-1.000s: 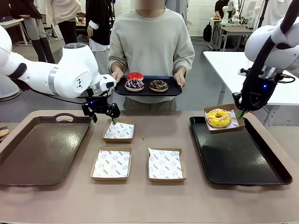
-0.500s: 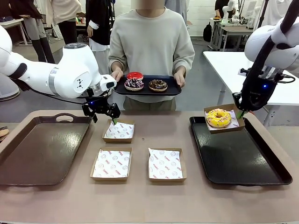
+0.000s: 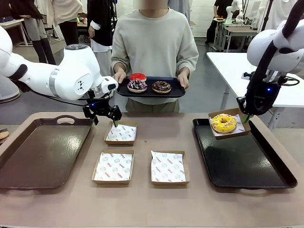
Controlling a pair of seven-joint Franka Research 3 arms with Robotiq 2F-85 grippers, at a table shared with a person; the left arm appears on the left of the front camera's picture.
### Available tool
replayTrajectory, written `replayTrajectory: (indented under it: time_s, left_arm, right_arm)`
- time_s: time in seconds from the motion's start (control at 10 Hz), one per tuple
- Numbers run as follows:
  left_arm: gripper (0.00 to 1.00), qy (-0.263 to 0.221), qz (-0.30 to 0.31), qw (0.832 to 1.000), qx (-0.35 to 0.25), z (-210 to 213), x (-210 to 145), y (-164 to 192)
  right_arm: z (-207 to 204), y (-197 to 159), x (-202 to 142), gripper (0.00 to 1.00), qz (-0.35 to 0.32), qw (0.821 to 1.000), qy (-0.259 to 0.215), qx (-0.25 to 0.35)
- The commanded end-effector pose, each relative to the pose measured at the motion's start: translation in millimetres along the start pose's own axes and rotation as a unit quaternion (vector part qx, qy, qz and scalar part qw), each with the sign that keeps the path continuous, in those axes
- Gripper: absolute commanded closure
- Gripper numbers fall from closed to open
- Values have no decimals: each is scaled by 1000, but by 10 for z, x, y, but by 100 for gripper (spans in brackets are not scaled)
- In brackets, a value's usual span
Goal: Individually package the donuts and arrange them on the tray.
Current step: Place the picked Paper togo box on the Handle tray while simultaneously picking up another Paper togo box from the table with the other hand.
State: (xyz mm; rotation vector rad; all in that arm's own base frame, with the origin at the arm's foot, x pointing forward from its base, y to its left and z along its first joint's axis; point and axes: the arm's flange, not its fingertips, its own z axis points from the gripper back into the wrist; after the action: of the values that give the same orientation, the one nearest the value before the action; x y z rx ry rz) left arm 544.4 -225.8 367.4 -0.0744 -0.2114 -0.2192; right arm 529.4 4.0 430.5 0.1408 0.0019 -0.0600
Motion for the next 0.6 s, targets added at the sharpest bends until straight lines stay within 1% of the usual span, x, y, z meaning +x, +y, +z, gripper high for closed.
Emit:
replayTrajectory:
  time_s: [0.0, 0.2, 0.4, 0.5]
  left_arm:
    - [0, -2, 9, 999, 36, -93, 98, -61]
    - [0, 5, 13, 999, 45, -134, 160, -83]
    - [0, 20, 21, 999, 45, -246, 264, -92]
    - [0, 24, 23, 999, 43, -281, 300, -87]
  right_arm:
    - [-16, 28, 121, 99, -28, 999, -3, -29]
    - [-41, 2, 173, 99, -33, 999, 6, -31]
    - [-162, -76, 285, 99, -40, 999, 24, -24]
    - [-231, -96, 336, 99, -32, 999, 34, -16]
